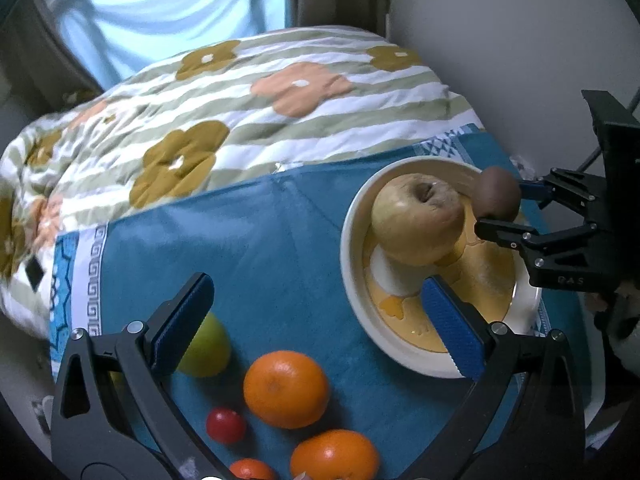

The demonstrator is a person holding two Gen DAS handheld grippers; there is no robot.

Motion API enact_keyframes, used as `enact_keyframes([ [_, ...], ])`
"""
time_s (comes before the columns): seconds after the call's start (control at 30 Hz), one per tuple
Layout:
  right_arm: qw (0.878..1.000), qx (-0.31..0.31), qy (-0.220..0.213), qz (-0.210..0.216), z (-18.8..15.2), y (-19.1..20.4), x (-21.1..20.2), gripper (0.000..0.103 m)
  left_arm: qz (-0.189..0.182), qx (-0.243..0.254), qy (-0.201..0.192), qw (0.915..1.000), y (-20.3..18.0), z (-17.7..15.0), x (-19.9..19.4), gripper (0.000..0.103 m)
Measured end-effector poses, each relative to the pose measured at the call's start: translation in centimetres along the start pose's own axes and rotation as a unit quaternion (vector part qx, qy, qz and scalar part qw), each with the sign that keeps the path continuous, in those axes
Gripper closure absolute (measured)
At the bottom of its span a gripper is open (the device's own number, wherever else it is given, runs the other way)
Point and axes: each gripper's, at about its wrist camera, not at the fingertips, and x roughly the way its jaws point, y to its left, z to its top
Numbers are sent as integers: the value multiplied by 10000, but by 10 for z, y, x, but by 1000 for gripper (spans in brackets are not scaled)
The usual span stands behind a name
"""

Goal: Organize fruits
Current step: 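Open both tools to release apple and kiwi in the bowl, withdraw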

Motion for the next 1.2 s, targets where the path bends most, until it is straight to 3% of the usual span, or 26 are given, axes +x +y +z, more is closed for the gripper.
enact_keyframes([
  [0.27, 9999, -151, -5, -25, -5, 5, 11, 42, -6, -133, 99, 9999, 0, -7, 4, 0],
  [0.3, 9998, -194, -76, 4, -6, 7, 10, 33, 3, -132, 108, 9999, 0, -7, 4, 0],
  [0.33, 9995, -204, -203, 104, -7, 9, 5, 16, -4, -141, 120, 9998, -1, -7, 4, 0],
  [0.37, 9993, -207, -274, 131, -7, 12, 2, 6, -15, -159, 132, 9998, -1, -8, 3, 0],
  [0.4, 9991, -248, -340, 81, -7, 14, 0, 0, -19, -169, 132, 9998, 0, -8, 2, 0],
  [0.77, 9987, -229, -451, -48, -2, 23, -31, 0, 77, -265, -97, 9996, 8, -11, -28, 0],
  [1.03, 9972, -193, -582, -431, 10, 41, -80, 0, 296, -547, -438, 9971, 40, -23, -88, 0],
  [1.2, 9976, -74, -611, -323, 12, 63, -105, 0, 558, -740, -599, 9939, 70, -42, -130, 0],
])
